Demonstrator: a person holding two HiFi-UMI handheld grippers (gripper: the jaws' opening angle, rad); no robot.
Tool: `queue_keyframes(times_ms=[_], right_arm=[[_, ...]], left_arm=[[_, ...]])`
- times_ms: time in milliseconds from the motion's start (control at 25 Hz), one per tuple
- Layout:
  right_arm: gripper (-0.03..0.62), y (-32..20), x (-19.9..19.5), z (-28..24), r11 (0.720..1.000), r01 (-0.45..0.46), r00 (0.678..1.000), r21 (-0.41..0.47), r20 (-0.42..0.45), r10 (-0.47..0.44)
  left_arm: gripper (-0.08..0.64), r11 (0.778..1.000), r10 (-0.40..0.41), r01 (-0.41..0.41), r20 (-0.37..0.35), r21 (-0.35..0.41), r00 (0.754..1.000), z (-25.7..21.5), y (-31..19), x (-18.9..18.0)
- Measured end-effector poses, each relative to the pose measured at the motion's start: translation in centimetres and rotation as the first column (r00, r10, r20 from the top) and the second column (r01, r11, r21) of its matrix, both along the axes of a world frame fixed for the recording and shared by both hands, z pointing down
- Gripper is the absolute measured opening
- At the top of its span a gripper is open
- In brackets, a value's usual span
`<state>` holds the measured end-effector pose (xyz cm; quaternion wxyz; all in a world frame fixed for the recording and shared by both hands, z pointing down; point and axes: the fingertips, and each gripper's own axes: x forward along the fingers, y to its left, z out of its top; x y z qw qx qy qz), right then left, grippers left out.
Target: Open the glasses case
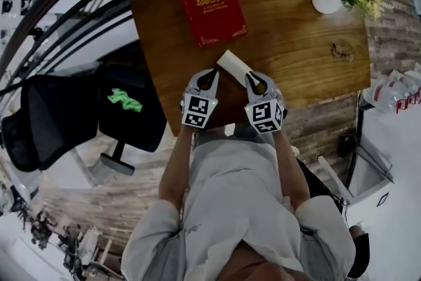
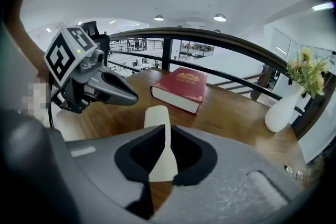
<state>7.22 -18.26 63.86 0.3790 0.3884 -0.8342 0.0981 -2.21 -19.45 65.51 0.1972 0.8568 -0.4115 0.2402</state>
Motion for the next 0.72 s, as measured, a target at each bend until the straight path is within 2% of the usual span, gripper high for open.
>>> queue_keyframes(times_ms=[320,720], right_arm=[[0.126,0.2,-0.4,1.9,0.998,0.046,0.998,-0.036,-0.046,-0.047],[0.284,1.1,-1.0,4.8,0.983,0.125,0.988,-0.133,-0.078,-0.136]], left_arm=[[0.02,0.999,0.002,-0.001,0.022,-0.049,1.0,1.8,0.0,0.6],[0.02,0.996,-0.006,0.01,0.04,-0.09,0.999,3.3,-0.4,1.0]])
